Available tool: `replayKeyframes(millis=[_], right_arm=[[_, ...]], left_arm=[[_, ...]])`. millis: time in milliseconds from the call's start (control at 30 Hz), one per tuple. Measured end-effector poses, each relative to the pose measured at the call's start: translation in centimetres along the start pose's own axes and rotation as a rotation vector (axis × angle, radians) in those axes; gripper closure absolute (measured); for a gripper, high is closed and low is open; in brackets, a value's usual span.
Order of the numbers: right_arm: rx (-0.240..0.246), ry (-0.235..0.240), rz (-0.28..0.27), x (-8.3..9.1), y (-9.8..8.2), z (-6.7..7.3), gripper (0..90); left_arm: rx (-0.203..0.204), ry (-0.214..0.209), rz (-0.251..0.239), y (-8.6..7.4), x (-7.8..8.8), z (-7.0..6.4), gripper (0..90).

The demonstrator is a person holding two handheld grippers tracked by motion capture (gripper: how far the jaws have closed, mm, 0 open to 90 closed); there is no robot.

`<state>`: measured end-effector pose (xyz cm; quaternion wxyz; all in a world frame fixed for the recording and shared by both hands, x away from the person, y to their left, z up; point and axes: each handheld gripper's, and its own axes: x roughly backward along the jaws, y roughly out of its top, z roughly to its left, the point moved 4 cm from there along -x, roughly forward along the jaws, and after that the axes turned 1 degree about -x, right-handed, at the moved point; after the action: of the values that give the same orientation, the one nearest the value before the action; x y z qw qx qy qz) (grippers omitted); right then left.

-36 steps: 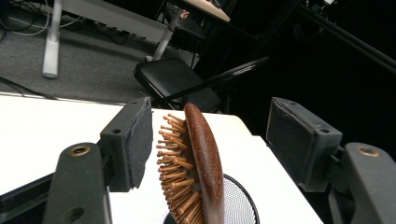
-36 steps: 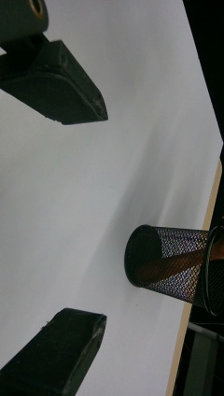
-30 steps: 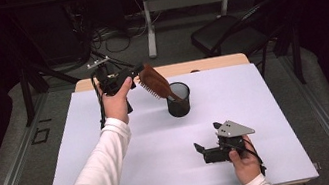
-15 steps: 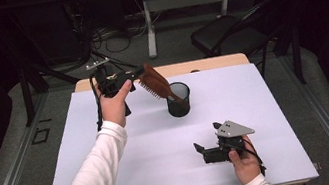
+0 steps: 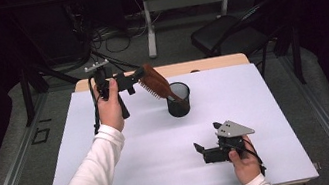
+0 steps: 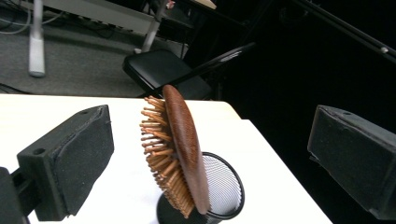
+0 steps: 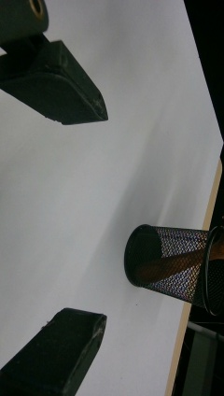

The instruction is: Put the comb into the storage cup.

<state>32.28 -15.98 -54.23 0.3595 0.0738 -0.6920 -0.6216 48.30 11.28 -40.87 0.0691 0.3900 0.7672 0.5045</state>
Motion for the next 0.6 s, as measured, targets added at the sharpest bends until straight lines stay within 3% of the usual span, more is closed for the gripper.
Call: replayKeyframes(millis=[233,600], right_arm=[[-0.002,-0.001,-0.001,0.02,0.02,0.01,3.5],[-0.001,0.004,0.0,-0.03,0.07,0.11,0.0]], left_arm=[[-0.021,-0.041,0.022,0.01,0.44,-0.16,0.4],[-0.07,-0.063,0.071,-0.43,1.0,-0.31,0.4]])
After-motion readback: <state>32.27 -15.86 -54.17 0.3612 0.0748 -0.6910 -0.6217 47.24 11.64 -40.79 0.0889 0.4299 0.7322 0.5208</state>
